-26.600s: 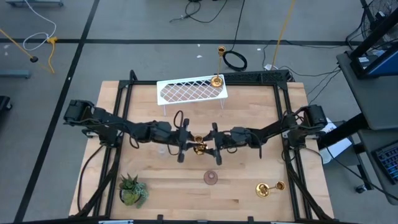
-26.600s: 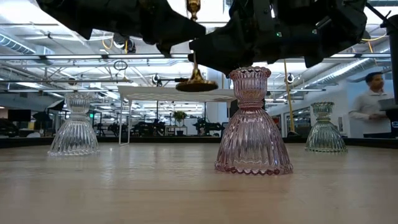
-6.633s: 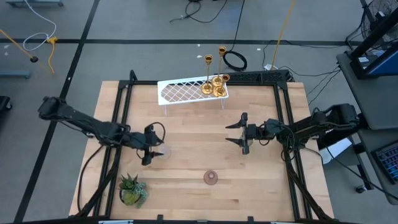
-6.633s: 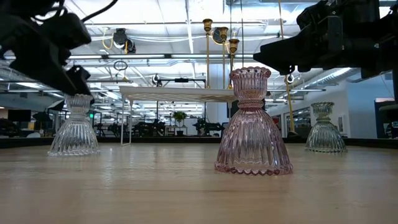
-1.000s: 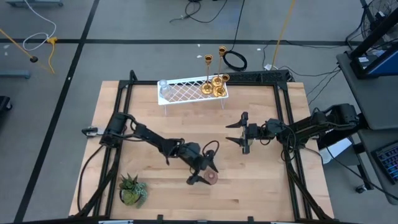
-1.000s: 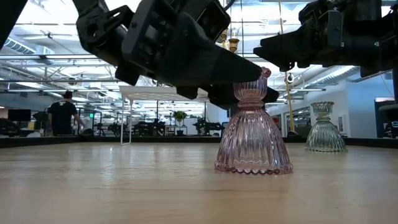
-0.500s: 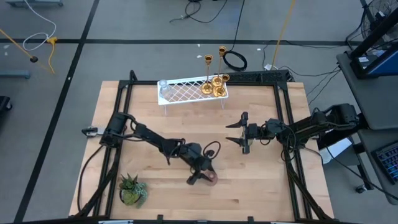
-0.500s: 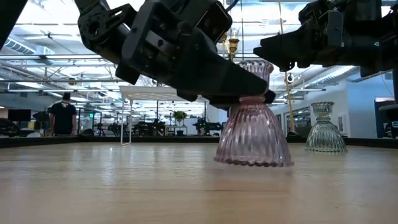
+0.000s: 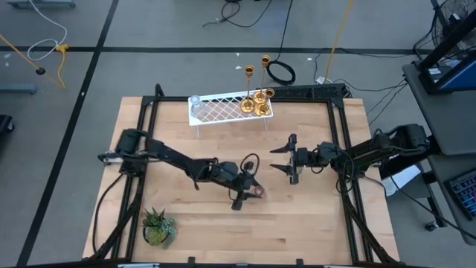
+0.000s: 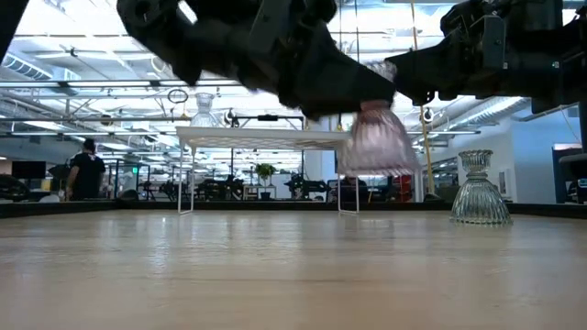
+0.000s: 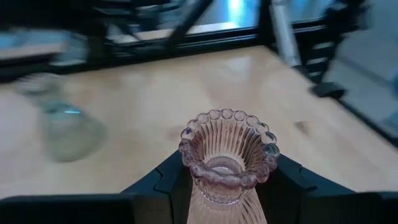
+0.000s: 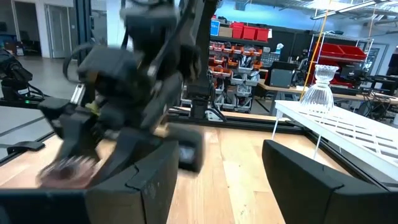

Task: Pick & Place candle stick holders
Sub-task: Put the pink glass candle holder on the shelf

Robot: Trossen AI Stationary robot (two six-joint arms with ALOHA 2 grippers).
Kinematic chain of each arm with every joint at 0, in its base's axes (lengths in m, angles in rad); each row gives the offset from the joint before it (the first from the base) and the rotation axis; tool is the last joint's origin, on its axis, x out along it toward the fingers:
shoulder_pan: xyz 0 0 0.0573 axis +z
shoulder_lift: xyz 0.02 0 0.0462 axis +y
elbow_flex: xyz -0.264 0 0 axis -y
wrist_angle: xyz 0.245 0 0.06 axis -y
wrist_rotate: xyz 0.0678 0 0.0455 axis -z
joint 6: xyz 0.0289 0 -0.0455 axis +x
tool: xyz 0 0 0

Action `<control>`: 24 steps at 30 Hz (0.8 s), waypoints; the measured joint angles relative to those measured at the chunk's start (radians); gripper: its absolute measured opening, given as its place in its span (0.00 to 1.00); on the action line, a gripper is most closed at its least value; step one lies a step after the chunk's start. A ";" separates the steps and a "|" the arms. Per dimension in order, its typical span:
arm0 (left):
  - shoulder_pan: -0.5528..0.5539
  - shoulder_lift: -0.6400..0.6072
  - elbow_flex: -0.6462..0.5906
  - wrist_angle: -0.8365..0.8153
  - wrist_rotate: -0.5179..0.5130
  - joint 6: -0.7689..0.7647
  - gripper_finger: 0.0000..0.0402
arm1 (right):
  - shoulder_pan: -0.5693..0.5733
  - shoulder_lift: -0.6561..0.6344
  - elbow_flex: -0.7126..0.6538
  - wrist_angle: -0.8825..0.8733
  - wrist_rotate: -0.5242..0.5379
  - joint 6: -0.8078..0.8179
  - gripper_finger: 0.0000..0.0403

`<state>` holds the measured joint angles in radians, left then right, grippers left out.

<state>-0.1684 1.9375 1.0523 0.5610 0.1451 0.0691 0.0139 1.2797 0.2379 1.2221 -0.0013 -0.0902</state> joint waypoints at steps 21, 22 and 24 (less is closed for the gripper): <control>0.086 -0.529 0.000 -0.565 -0.761 0.028 0.36 | 0.000 0.000 0.000 0.002 0.000 0.000 0.56; 0.105 -0.533 0.000 -0.559 -0.759 0.026 0.37 | 0.000 0.000 0.000 0.003 0.000 0.000 0.56; 0.150 -0.534 0.000 -0.559 -0.745 0.027 0.40 | 0.000 0.000 0.000 0.008 0.000 0.000 0.56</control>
<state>-0.0188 1.4032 1.0523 0.0018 -0.5996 0.0962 0.0139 1.2797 0.2379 1.2300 -0.0013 -0.0902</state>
